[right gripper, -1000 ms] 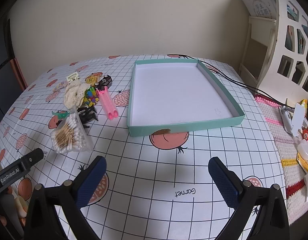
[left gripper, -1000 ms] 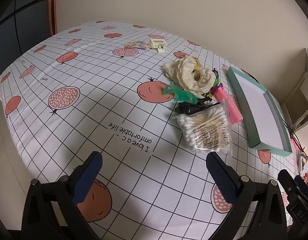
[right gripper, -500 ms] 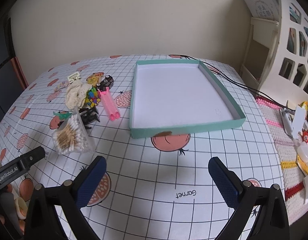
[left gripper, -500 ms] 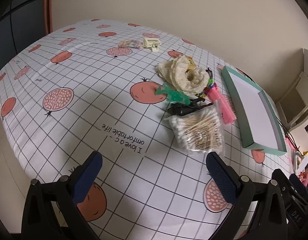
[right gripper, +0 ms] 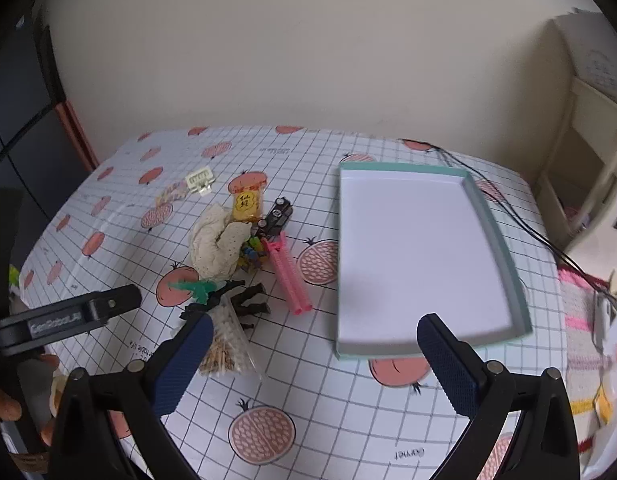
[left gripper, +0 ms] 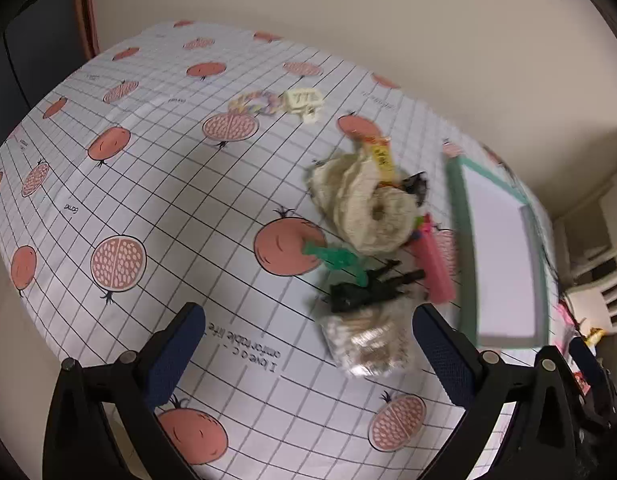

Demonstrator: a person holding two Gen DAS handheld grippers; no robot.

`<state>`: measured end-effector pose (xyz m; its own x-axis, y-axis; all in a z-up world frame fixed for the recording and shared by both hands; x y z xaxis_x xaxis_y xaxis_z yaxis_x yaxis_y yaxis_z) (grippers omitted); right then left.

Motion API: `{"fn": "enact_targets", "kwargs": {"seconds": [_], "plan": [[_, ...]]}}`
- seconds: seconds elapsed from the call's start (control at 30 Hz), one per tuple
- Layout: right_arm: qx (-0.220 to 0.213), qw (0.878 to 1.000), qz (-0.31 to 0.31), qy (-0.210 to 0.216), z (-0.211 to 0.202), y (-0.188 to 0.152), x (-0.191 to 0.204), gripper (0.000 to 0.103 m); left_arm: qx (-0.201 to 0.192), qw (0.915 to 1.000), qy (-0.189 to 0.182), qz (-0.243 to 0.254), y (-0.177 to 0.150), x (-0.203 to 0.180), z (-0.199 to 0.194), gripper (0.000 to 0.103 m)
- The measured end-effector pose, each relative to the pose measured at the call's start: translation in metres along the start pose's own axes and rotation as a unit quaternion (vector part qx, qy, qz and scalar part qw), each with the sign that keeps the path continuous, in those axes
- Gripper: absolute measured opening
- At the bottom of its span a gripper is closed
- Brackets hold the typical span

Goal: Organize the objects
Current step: 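Move both tools toward the pile of items beside the tray, then grasp the cotton swab bag with the right tool while the left tool grasps the black toy figure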

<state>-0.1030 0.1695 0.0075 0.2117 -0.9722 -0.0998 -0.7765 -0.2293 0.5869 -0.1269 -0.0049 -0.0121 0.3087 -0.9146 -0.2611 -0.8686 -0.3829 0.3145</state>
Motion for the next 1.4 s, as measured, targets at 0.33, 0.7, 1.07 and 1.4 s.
{"fn": "enact_targets", "kwargs": {"seconds": [0.33,0.7,1.07,1.4], "plan": [[0.056,0.996,-0.022,0.059,0.067,0.007,0.018,0.103,0.053,0.9977,0.033,-0.026,0.026,0.004,0.051,0.103],[0.093,0.988,-0.051,0.109,0.097,-0.013,0.068,0.103,0.064,0.9950,0.048,-0.060,0.028,0.040,0.060,0.103],[0.121,0.982,-0.081,0.118,0.116,-0.023,0.106,0.103,0.080,0.9924,0.047,-0.081,0.026,0.058,0.063,0.103],[0.132,0.980,-0.096,0.115,0.124,-0.025,0.108,0.072,0.080,0.9929,0.043,-0.077,0.024,0.054,0.064,0.103]]}}
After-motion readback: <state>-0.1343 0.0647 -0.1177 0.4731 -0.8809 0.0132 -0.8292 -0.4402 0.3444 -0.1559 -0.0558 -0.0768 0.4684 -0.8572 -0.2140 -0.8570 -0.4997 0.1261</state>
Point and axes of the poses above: each gripper's, at about its wrist camera, not at the fingertips, and z roughly the way its jaws point, x to its left, y to its top, the point moved 7 cm from there along z, roughly the way its jaws point, and after that the axes turned 15 degrees about -z, right-handed, at the moved point
